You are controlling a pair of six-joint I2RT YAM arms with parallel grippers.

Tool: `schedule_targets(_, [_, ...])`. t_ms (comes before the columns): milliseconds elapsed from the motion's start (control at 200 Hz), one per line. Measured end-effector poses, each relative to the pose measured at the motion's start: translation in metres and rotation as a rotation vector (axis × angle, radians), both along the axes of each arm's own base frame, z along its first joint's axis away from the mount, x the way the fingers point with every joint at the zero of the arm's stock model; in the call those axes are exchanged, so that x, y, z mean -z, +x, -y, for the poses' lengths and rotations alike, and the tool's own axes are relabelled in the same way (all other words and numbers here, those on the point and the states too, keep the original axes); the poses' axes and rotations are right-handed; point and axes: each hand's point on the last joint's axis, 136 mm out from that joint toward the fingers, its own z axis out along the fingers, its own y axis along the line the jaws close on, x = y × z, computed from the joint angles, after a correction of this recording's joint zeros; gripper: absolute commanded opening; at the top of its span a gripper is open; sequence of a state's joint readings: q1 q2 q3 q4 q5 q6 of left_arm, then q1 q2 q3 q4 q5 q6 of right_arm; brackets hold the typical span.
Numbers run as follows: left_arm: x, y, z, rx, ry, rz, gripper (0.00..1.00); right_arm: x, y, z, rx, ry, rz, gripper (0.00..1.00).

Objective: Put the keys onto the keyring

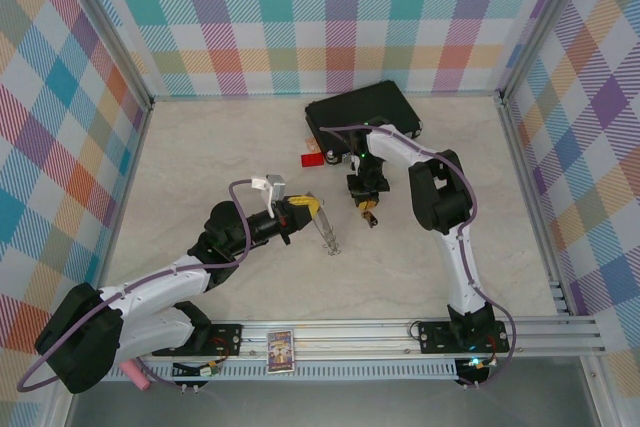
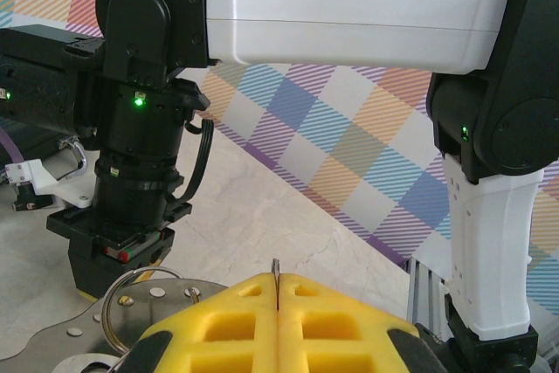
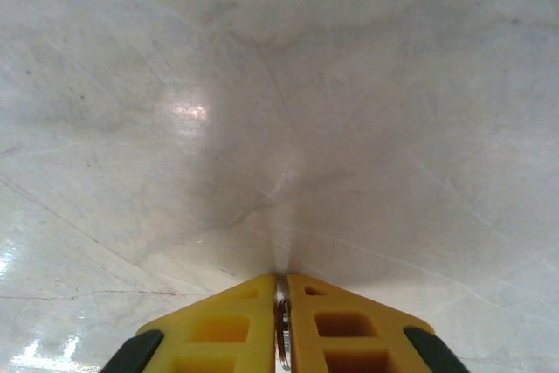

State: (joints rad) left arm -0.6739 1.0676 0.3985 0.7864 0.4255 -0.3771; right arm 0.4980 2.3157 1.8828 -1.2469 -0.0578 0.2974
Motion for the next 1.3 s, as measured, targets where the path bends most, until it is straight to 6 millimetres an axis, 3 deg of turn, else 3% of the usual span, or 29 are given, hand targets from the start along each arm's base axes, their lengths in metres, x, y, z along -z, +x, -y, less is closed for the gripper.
schedule_targets(320, [0.0,0.0,0.0,0.001,-0.001,-0.001,0.0,-0.006,0.003,0.0,-0.003,0.006,0.033,0.0])
schedule_targets(595, [-0.001,0.0,0.0,0.003,-0.002,0.001,0.0,-0.016,-0.004,0.004,-0.004,0.056,0.12,0.0])
schedule_targets(845, [0.0,0.0,0.0,0.003,-0.002,0.0,0.0,-0.013,-0.009,0.006,0.015,0.14,0.274,0.0])
schedule_targets(1005, [0.0,0.0,0.0,0.003,-0.002,0.0,0.0,-0.003,-0.003,0.004,0.036,0.2,0.393,0.0])
schedule_targets(1305, [0.003,0.001,0.001,0.003,0.004,-0.009,0.0,-0.007,0.014,-0.003,0.058,0.298,0.649,0.0])
